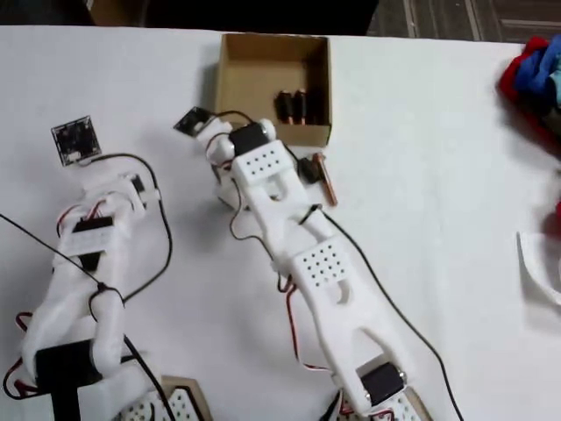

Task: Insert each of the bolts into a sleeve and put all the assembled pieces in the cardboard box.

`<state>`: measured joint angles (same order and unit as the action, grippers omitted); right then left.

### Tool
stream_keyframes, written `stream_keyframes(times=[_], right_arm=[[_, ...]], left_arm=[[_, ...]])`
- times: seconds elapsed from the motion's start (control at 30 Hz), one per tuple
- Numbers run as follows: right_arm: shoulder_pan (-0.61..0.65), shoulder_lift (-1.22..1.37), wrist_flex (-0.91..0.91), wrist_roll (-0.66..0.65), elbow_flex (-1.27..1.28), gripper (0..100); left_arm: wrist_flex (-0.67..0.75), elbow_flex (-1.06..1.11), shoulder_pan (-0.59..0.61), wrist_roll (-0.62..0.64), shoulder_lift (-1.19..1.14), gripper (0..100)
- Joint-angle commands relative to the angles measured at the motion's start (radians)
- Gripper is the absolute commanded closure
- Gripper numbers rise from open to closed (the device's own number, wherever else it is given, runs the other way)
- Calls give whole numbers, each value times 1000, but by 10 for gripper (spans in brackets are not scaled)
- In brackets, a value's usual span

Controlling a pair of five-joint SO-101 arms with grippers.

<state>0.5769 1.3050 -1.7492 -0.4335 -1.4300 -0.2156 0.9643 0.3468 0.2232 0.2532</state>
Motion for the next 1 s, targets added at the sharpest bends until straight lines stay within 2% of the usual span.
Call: stream_keyframes(times=[0.0,0.13,0.2,0.4,0.57,0.73,0.83,0.97], right_arm=[[2,-1,-18,2,6,980],[-30,-53,-19,8,-32,978],[-58,-125,-19,9,-46,978],[-171,-512,-22,74,94,978],[-231,-944,-21,81,546,978],[-329,-1415,56,81,1086,977],[-458,-1643,199,81,1358,978],[-641,-1810,325,83,1637,978]], left_arm=[[12,-21,6,11,8,913],[0,-27,6,8,8,913],[-38,-48,6,-34,6,913],[-247,-170,-63,-144,-3,913],[-293,-196,-186,-147,-12,913],[-345,-283,-345,-184,-175,913],[-511,-478,-440,-281,-341,913],[-836,-857,-511,-278,-572,913]])
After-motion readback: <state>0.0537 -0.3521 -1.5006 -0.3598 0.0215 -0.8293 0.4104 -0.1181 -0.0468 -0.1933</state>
